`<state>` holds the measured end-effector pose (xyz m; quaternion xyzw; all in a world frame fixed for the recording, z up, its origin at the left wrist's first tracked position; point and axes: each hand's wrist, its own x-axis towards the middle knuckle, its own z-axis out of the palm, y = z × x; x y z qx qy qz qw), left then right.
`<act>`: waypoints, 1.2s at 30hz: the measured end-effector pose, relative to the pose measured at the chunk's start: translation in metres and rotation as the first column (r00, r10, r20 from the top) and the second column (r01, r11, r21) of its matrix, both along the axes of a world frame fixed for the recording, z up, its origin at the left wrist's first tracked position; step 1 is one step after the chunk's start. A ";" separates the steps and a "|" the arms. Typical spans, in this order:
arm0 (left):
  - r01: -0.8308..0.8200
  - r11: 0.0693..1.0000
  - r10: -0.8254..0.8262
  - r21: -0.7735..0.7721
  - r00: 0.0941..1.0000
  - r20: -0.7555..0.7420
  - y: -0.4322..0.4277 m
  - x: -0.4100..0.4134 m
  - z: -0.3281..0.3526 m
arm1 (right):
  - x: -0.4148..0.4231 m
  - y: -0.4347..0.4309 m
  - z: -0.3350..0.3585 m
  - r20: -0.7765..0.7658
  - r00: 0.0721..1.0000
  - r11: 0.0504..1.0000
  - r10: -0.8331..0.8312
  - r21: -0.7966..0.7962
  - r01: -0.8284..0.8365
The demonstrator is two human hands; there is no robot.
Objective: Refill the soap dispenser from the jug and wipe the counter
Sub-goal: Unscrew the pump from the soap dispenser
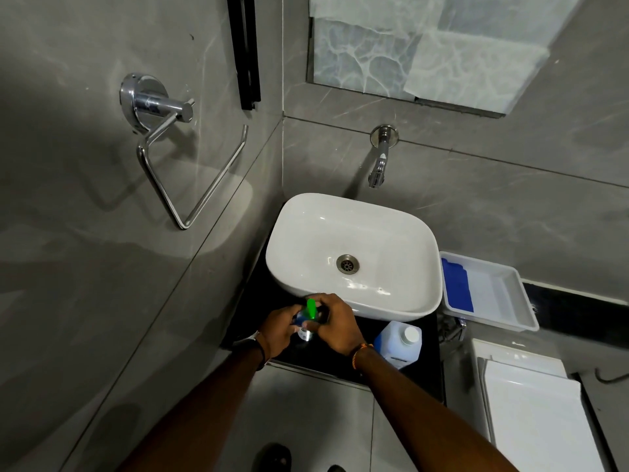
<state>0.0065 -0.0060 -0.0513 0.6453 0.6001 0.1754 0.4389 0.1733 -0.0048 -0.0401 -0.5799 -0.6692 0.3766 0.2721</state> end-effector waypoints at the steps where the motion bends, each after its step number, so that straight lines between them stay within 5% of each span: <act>1: 0.013 1.000 -0.012 0.019 1.000 -0.012 0.000 -0.001 0.001 | 0.000 -0.001 -0.001 -0.017 1.000 0.999 -0.021 -0.027 0.020; 9: 0.092 0.995 -0.091 0.044 0.996 -0.028 0.005 -0.007 0.000 | 0.004 0.006 0.002 -0.093 0.995 0.999 -0.036 0.038 0.039; 20: 0.080 0.997 -0.080 0.010 0.996 -0.037 0.007 -0.009 0.001 | 0.039 0.023 0.078 -0.331 0.886 0.917 -0.325 0.120 0.381; 28: 0.064 0.998 -0.062 0.023 0.997 -0.051 0.007 -0.012 -0.005 | 0.041 0.011 0.055 0.170 0.971 0.984 -0.167 -0.028 0.174; 36: 0.096 0.995 -0.093 0.036 0.993 -0.073 0.012 -0.013 -0.012 | 0.025 -0.002 -0.006 0.452 0.892 0.966 0.027 -0.242 0.093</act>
